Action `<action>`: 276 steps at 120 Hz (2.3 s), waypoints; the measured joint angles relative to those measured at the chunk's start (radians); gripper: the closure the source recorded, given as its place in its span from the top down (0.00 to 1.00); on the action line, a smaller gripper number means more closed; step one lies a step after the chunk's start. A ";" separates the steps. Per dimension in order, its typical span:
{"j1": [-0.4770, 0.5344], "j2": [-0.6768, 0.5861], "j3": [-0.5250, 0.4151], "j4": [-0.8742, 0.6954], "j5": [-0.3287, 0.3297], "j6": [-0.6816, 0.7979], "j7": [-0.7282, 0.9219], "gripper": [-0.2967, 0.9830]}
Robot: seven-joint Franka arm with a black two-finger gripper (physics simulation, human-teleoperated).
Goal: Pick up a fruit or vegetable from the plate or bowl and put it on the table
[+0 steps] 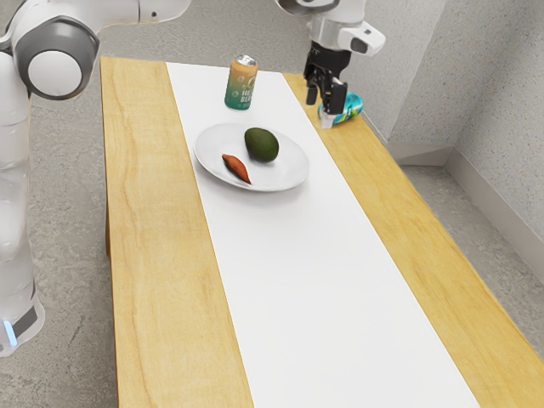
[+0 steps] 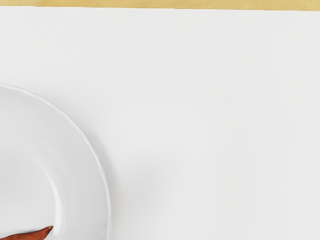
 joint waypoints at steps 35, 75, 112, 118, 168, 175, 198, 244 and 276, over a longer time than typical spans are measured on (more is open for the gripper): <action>-0.008 0.004 0.000 -0.001 0.000 0.015 0.002 0.77; -0.119 -0.183 0.134 -0.307 -0.026 0.041 -0.049 0.77; -0.172 -0.420 0.418 -0.630 0.007 0.115 -0.235 0.77; -0.157 -0.420 0.445 -0.634 0.009 0.119 -0.291 0.77; -0.098 -0.374 0.535 -0.744 0.021 0.346 -0.708 0.77; -0.105 -0.349 0.535 -0.743 0.022 0.357 -0.765 0.77; -0.116 -0.324 0.544 -0.742 0.025 0.378 -0.933 0.77; -0.067 -0.254 0.550 -0.725 -0.015 0.342 -1.153 0.77; -0.091 -0.194 0.552 -0.694 -0.050 0.354 -1.239 0.76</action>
